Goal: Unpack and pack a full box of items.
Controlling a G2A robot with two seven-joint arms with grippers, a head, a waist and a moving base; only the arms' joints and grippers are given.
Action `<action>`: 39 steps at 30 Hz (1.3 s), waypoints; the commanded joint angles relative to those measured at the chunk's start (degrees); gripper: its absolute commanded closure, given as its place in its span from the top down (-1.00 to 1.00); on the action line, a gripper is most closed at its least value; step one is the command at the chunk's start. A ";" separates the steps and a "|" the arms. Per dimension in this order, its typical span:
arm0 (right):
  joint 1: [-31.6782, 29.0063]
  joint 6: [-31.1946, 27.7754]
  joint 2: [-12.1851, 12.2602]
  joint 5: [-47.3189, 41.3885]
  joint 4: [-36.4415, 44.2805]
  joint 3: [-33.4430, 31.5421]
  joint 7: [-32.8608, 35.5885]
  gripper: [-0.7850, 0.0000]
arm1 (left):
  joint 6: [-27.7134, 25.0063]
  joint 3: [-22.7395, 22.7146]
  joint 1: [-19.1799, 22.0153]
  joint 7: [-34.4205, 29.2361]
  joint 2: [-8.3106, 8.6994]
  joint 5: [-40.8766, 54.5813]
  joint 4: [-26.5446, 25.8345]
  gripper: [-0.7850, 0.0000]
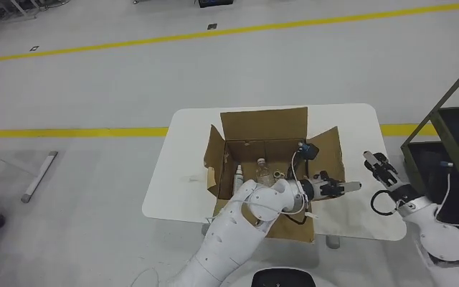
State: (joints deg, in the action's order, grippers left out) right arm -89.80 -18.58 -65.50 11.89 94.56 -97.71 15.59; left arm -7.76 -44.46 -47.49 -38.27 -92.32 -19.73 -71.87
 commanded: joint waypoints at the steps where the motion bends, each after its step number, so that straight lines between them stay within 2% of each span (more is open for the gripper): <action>1: 0.75 -0.22 0.10 0.63 -0.15 0.19 1.64 -0.04 | 0.16 -0.03 0.02 0.08 0.03 -0.47 0.16 1.00; 9: 3.45 -0.76 0.17 3.86 -1.09 2.69 4.09 -0.09 | 1.51 -0.05 -0.13 -0.52 0.14 -1.71 0.33 1.00; 13: 4.52 -0.64 0.13 4.95 -1.97 4.05 4.62 -0.19 | 1.69 0.17 -0.06 -0.87 0.10 -2.09 0.51 1.00; 16: 5.24 -0.61 0.08 5.50 -2.81 5.03 4.89 -0.40 | 1.78 0.35 0.10 -1.01 0.04 -2.25 0.59 1.00; 19: 5.65 -0.47 0.04 5.84 -3.98 5.71 5.02 -0.84 | 1.74 0.48 0.24 -1.08 -0.04 -2.26 0.73 1.00; 21: 5.75 -0.37 0.02 6.10 -4.96 6.04 4.85 -0.99 | 1.69 0.49 0.38 -0.95 -0.05 -2.62 0.80 1.00; 27: 5.81 -0.15 -0.12 6.44 -7.08 7.06 3.91 -1.00 | 2.37 -1.11 0.39 -0.34 0.78 -7.50 -0.59 1.00; 32: 6.09 -0.16 -0.21 7.17 -8.55 7.98 3.36 -1.00 | 2.72 -2.07 -0.46 -2.66 2.58 -20.19 -3.95 1.00; 39: 6.90 0.06 -0.27 8.39 -10.05 8.81 2.83 -1.00 | 5.39 -4.89 -3.56 -5.87 4.68 -31.35 -9.36 1.00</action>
State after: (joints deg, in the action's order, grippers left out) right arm -82.97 -18.54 -65.76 20.22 84.60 -88.97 18.51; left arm -2.74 -49.13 -50.81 -43.90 -87.80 -49.74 -80.70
